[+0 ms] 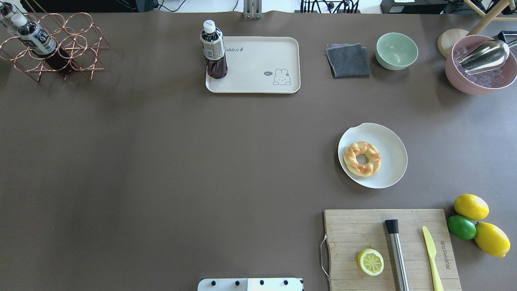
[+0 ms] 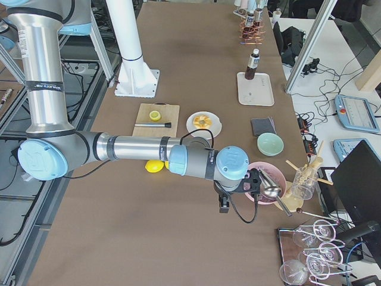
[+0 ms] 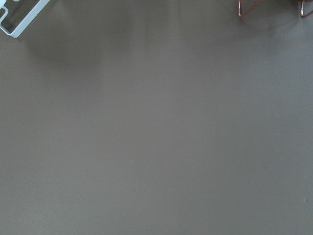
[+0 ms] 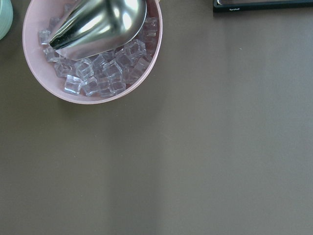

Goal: Place donut on tray

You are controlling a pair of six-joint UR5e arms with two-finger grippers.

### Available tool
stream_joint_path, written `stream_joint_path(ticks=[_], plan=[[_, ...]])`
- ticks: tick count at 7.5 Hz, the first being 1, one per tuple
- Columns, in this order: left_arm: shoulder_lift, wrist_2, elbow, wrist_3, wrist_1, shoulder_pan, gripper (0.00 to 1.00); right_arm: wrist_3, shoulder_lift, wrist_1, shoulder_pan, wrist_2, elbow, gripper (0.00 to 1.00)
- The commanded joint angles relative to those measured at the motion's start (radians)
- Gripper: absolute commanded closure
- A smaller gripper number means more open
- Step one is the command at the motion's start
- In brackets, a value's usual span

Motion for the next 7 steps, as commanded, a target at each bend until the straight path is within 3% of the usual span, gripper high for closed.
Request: stream_joint_path(ticks=[1,4,6,7], plan=[[0.0,0.0,-0.001,0.0,-0.001,0.0,0.02,0.146,-0.029,0.0,-0.063,-0.012,0.111,0.0],[0.0,0.0,-0.006,0.0,-0.005,0.014,0.02,0.445,-0.042,0.002,-0.173,-0.011,0.276,0.0],[-0.001,-0.002,-0.009,0.0,-0.007,0.018,0.02,0.594,-0.042,0.005,-0.263,-0.015,0.323,0.0],[-0.007,0.0,-0.007,0.0,-0.004,0.018,0.02,0.669,-0.046,0.073,-0.308,-0.029,0.33,0.0]])
